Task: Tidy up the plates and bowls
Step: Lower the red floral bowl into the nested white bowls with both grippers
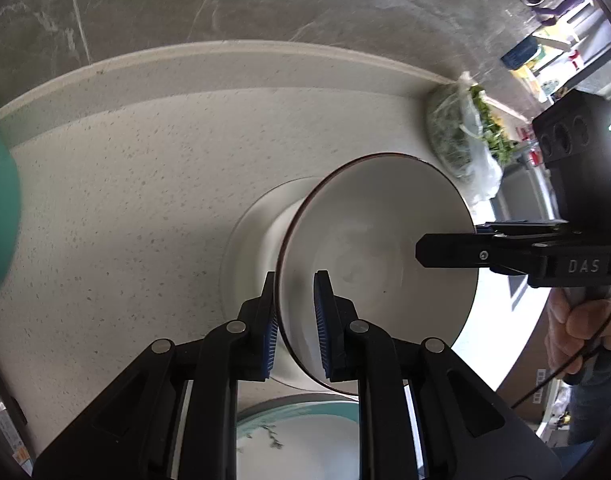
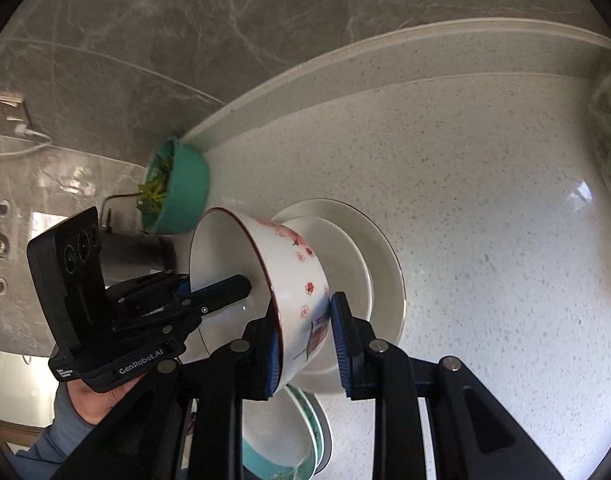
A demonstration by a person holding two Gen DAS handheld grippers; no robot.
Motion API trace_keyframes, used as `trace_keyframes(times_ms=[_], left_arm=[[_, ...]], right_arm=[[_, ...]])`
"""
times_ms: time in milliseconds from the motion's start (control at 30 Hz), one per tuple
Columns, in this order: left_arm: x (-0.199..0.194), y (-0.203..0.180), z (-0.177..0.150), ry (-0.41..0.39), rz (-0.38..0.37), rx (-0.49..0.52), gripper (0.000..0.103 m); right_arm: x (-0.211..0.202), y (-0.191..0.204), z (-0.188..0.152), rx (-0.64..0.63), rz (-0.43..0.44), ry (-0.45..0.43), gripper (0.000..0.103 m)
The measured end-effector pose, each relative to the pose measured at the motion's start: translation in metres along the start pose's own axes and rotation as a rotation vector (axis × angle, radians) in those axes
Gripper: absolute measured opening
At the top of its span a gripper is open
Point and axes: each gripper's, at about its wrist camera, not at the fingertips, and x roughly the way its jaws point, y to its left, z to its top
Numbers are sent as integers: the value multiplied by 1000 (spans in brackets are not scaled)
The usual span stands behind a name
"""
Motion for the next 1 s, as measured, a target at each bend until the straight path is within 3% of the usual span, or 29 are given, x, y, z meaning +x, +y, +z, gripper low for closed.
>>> trace_keyframes(times_ms=[300, 1000], left_arm=[[19, 10, -7, 29, 27, 15, 15], [41, -19, 3, 32, 67, 40, 16]], right_arm=[[19, -7, 1, -1, -87, 27, 24], [33, 29, -2, -150, -345, -38, 24]])
